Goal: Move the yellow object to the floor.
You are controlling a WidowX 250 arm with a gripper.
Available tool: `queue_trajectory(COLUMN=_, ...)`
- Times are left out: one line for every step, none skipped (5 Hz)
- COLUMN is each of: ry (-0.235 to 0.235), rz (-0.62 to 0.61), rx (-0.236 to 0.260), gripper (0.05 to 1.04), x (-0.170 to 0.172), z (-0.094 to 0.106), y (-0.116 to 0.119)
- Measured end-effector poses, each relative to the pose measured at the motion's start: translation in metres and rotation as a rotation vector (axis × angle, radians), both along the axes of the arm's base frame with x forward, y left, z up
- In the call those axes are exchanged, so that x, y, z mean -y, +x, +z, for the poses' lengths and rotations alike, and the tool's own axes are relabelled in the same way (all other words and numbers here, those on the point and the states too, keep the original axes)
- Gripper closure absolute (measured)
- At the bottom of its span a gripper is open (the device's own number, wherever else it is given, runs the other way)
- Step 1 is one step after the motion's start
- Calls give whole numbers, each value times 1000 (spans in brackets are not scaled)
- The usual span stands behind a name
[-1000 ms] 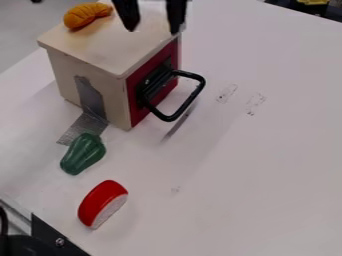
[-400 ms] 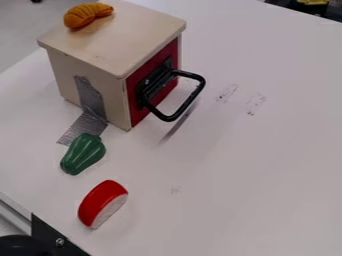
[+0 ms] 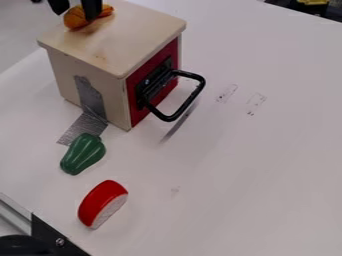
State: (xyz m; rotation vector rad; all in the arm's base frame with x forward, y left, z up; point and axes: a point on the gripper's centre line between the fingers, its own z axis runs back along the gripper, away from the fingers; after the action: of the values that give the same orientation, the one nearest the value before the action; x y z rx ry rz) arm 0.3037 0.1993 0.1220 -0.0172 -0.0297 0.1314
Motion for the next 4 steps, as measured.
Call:
queue_trajectory(ry=7, rz=1, rx=-48, gripper=134, x=-5, z=-11, y=0)
queue_trajectory(ry=2, rz=5, rx=-37, gripper=417, x=0, z=-13, y=5)
queue_trajectory(ry=6, rz=20, rx=-34, gripper=623, x=7, z=-16, y=8)
queue_trajectory(ry=13, rz=11, rx=-45, gripper=638, x=50, z=-17, y=17)
